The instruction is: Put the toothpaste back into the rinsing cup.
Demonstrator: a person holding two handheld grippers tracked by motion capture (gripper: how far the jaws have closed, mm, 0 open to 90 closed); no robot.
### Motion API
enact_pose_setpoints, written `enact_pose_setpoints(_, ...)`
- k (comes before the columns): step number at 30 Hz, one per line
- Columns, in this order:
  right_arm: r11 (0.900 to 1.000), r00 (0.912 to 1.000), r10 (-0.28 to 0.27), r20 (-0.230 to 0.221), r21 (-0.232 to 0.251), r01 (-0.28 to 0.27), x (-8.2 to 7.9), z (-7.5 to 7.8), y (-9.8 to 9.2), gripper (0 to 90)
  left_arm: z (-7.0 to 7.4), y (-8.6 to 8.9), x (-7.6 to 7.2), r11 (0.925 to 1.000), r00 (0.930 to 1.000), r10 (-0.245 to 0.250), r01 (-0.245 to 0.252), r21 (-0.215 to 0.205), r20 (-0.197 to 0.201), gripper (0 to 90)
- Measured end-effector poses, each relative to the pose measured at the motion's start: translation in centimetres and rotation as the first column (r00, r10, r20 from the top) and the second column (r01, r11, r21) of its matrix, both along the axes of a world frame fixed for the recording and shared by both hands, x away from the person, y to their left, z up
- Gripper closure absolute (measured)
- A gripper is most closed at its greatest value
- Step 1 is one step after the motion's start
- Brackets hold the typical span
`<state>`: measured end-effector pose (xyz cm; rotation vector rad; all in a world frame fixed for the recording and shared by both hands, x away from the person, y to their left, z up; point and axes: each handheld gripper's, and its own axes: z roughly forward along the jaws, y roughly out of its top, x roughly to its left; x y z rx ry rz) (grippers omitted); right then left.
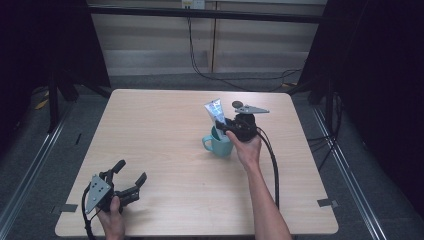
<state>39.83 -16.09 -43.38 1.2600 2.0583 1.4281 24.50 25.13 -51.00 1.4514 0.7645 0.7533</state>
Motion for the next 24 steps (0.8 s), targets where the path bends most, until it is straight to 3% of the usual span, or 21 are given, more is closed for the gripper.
enact_pose_setpoints(11,1.0,0.9999,-0.008,0.008,-0.002,0.009,-0.6,-0.1,-0.6,62.6,0.0,0.0,0.0,1.0,1.0,0.0,0.0,0.001,0.0,15.5)
enact_pose_setpoints(17,0.999,0.9998,-0.02,-0.009,-0.039,0.02,-0.8,-0.6,-0.9,63.3,0.0,0.0,0.0,1.0,1.0,-0.003,0.003,-0.001,-0.001,15.5)
enact_pose_setpoints(24,0.999,0.9997,-0.023,-0.006,-0.031,0.022,-1.2,-0.7,-1.1,63.0,0.0,0.0,0.0,1.0,1.0,0.0,0.0,0.006,0.0,15.5)
